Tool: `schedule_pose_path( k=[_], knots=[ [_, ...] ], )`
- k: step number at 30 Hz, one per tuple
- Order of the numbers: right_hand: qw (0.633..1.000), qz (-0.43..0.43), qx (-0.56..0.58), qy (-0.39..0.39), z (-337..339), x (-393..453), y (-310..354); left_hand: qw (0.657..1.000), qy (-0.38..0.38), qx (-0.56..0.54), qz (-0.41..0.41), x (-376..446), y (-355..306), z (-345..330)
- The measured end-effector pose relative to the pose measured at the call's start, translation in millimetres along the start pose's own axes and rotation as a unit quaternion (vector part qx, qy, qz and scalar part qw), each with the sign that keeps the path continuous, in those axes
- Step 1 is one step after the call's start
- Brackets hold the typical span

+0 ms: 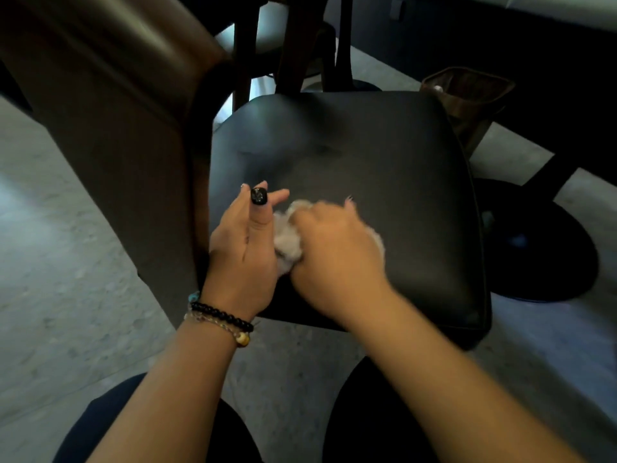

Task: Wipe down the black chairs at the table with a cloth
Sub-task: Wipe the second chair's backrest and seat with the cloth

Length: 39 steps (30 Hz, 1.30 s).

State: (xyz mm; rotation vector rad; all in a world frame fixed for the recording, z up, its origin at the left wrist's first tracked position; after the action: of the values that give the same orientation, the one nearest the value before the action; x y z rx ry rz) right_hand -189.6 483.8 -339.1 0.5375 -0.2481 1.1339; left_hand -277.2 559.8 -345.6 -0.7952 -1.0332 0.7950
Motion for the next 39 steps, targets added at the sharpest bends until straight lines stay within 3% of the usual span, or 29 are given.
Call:
schedule_pose_path(
  k=[4, 8, 10, 14, 17, 21, 24, 26, 29, 33, 39],
  knots=[
    [0.996, 0.032, 0.073, -0.043, 24.0, -44.3, -12.7, 0.999, 0.031, -0.016, -0.009, -2.8, -1.5, -2.0],
    [0.983, -0.113, 0.053, -0.138, 64.0, -61.5, -89.8, 0.999, 0.052, -0.012, -0.005, -4.5, -1.4, -3.4],
    [0.977, -0.133, 0.053, -0.158, 63.9, -63.2, -89.9, 0.997, 0.072, -0.002, 0.003, -6.0, 0.8, -4.1],
    [0.984, 0.051, 0.052, -0.162, 34.0, -68.6, -20.7, 0.984, 0.155, 0.057, 0.059, -1.9, 14.2, -11.0],
    [0.966, 0.205, 0.027, -0.155, 9.3, -78.1, 15.7, 0.972, 0.208, 0.081, 0.073, 1.2, 16.7, -13.9],
    [0.901, 0.415, -0.017, -0.123, -15.7, -92.8, 32.8, 0.963, 0.242, 0.101, 0.071, -8.4, 15.7, -7.9],
    [0.842, 0.518, -0.13, -0.077, -39.3, -99.6, 49.1, 0.952, 0.267, 0.128, 0.079, -16.4, 22.2, 2.7],
    [0.846, 0.507, -0.161, -0.039, -46.0, -100.4, 51.2, 0.945, 0.287, 0.126, 0.088, -20.9, 24.1, 6.8],
    [0.895, 0.435, -0.094, -0.038, -26.8, -102.9, 20.9, 0.949, 0.282, 0.101, 0.102, -22.9, 22.2, 9.7],
    [0.886, 0.446, -0.076, -0.099, -5.6, -118.3, -14.0, 0.953, 0.262, 0.118, 0.099, -25.6, 17.2, 8.4],
    [0.867, 0.475, -0.074, -0.129, -56.9, -95.6, 66.8, 0.96, 0.242, 0.121, 0.074, -14.7, 5.5, 6.6]
  ],
)
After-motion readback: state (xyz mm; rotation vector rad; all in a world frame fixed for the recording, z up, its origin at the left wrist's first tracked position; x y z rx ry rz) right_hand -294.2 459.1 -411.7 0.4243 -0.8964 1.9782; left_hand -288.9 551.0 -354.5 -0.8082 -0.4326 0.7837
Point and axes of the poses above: each hand's wrist, its own x-axis towards the middle knuckle, its own z-axis out of the back of the hand, y = z × x, the point moved 6 cm from there along x, towards the middle knuckle, and after that the axes turned 11 degrees about -y, right-handed, at the moved point
